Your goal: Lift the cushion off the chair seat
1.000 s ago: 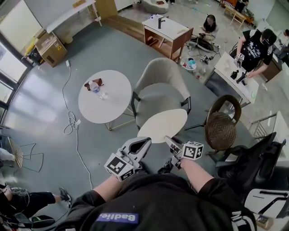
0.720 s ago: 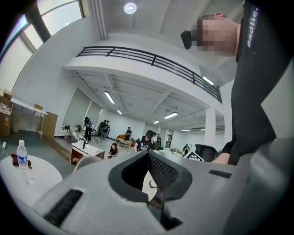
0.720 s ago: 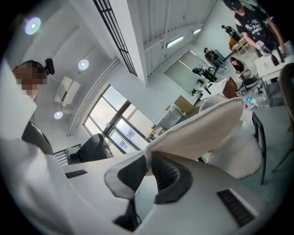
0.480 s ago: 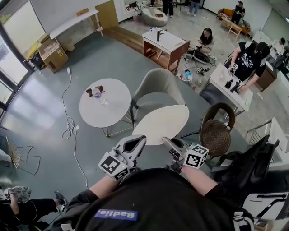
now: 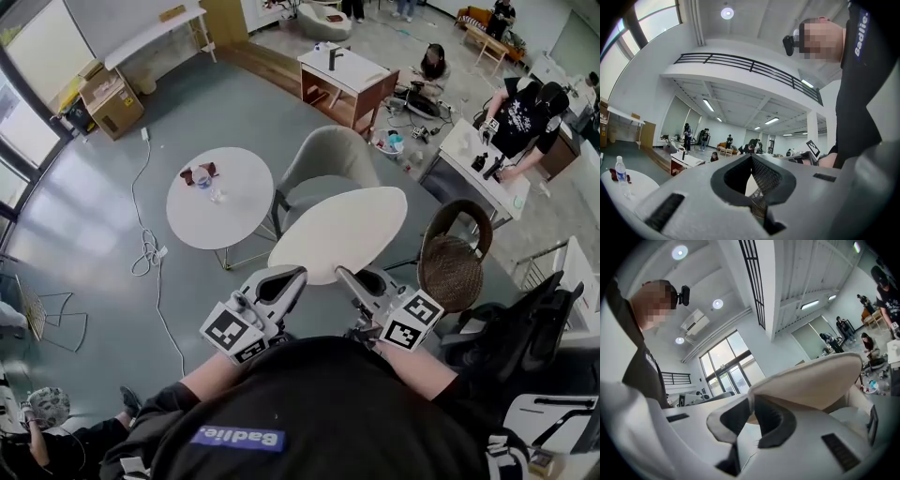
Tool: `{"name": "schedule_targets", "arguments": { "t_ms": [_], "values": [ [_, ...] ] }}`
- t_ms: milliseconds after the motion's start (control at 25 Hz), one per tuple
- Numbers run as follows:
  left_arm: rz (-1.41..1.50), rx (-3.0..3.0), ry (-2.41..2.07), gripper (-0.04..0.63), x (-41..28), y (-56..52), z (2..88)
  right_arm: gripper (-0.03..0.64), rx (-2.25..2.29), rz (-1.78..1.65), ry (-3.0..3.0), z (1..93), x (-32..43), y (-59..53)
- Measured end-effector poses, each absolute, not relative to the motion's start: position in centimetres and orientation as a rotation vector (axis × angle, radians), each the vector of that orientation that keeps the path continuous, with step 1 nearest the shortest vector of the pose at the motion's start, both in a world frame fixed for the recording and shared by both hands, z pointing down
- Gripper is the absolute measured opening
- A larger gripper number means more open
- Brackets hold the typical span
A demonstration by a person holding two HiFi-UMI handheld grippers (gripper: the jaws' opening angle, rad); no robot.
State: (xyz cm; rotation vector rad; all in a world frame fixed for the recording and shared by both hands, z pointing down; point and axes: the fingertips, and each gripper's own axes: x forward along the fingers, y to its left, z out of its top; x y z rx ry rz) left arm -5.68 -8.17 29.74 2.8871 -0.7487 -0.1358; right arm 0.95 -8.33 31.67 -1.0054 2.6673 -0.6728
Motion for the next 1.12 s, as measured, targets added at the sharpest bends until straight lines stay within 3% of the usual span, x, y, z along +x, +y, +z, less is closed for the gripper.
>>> {"name": "schedule_targets", "arguments": {
  "t_ms": [1120],
  "values": [
    [-0.122, 2.855, -0.768, 0.015, -5.3, -8.1, 30.6, 0.044, -0.98, -0.547, 2.761, 31.6, 0.0, -8.4]
  ]
}}
